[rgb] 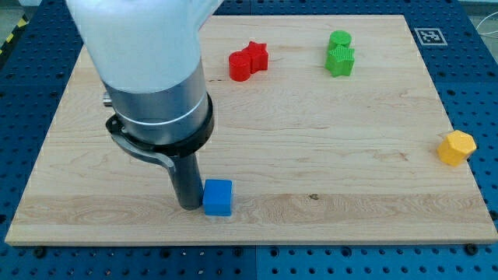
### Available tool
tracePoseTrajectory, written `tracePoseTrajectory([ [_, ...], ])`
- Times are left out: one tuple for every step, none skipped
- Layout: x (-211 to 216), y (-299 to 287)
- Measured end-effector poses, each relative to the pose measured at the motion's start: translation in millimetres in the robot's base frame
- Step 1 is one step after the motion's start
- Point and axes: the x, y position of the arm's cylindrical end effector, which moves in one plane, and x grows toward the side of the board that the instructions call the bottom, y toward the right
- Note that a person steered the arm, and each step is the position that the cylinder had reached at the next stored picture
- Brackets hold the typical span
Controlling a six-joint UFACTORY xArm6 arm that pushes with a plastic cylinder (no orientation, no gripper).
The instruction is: Push the blue cube to bottom right
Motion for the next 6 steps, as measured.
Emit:
tracePoseTrajectory([
  [0.0,17.7],
  [-2.6,39.8],
  [-6.0,56.2],
  [-6.2,73.8],
  [-6.2,90.4],
  [-6.2,102.2],
])
